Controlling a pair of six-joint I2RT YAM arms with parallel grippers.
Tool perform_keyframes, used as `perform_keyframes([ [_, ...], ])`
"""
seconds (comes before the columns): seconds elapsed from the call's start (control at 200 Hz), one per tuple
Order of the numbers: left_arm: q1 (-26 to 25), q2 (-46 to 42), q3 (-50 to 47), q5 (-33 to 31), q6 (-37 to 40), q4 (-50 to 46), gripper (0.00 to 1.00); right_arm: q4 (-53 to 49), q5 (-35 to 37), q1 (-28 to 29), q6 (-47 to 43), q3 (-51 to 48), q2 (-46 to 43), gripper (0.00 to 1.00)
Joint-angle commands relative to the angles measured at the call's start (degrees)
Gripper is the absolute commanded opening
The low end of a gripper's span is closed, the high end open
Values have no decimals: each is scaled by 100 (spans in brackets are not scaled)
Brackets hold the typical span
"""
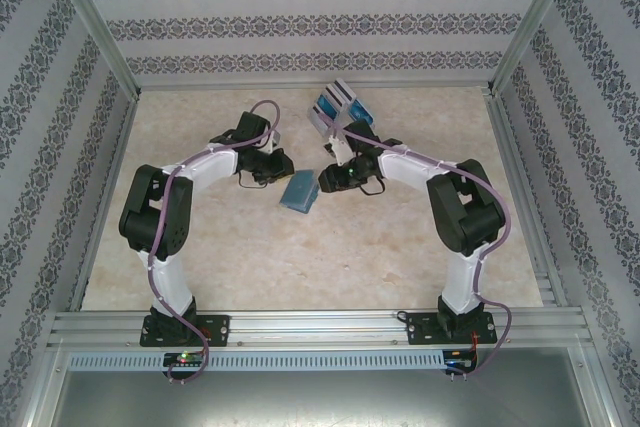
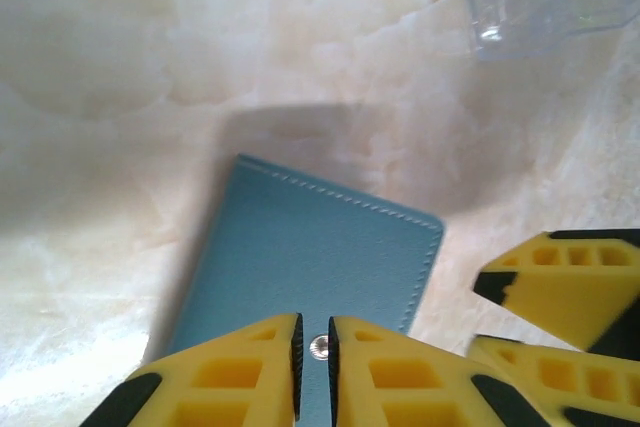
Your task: Put the credit cards into the card holder
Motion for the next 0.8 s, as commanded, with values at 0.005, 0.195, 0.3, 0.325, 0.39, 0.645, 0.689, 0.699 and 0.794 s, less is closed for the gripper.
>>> perform_keyframes([
  [0.005, 17, 96, 224, -37, 175, -313, 18, -397, 635, 248, -697, 145, 123, 41],
  [0.195, 20, 276, 290, 53, 103, -192, 18, -532, 958, 662, -1020, 510, 404, 41],
  [0.3, 18, 356, 289, 75, 104, -177, 18, -658, 1103, 786, -1062, 788, 627, 41],
  [0.325, 22, 372, 288, 90, 103, -168, 18, -671, 1133, 798, -1068, 839, 675, 41],
  [0.39, 22, 416, 303, 105, 103, -137, 18, -680, 1141, 819, -1094, 928, 758, 41],
  [0.645, 21, 583, 290, 161, 88, -69, 18, -712, 1439, 975, -1206, 1033, 931, 42],
  [0.689, 22, 593, 263, 175, 73, -37, 18, -669, 1461, 993, -1158, 1016, 917, 43],
  [0.699, 16, 592, 258, 176, 69, -33, 18, -653, 1465, 993, -1156, 1012, 913, 43],
  [0.794, 20, 592, 227, 177, 69, -41, 18, -611, 1476, 1049, -1125, 1027, 954, 45],
])
